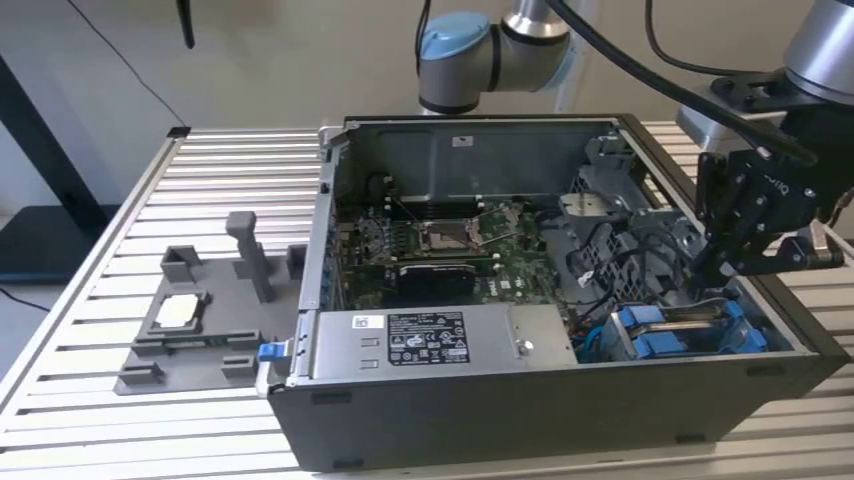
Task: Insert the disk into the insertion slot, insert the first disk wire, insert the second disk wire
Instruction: 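Insert the first disk wire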
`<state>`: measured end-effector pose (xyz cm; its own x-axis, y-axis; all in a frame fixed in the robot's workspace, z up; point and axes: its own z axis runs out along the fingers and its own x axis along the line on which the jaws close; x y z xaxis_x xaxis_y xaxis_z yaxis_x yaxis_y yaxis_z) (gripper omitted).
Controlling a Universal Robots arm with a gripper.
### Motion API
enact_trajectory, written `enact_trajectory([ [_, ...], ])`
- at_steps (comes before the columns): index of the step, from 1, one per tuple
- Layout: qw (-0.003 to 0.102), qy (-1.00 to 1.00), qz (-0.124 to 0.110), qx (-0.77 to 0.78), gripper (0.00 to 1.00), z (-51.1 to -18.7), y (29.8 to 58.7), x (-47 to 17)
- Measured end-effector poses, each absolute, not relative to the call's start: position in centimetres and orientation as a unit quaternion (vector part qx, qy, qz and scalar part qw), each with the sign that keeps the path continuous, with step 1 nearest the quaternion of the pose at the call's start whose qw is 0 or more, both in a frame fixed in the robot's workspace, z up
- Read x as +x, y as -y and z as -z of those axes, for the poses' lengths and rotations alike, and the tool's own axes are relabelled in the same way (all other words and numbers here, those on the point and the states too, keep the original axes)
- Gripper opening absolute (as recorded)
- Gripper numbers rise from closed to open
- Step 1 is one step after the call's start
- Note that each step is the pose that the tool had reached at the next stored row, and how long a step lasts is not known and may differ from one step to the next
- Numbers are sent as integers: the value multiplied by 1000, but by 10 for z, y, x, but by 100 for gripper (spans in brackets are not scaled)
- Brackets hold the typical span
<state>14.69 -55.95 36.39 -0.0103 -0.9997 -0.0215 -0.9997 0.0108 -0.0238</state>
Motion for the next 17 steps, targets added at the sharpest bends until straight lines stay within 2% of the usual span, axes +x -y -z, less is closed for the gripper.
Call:
enact_trajectory([
  [7, 7, -711, -8, -704, 19, -360, 564, 155],
  [17, 5, -709, -8, -705, 19, -350, 564, 157],
])
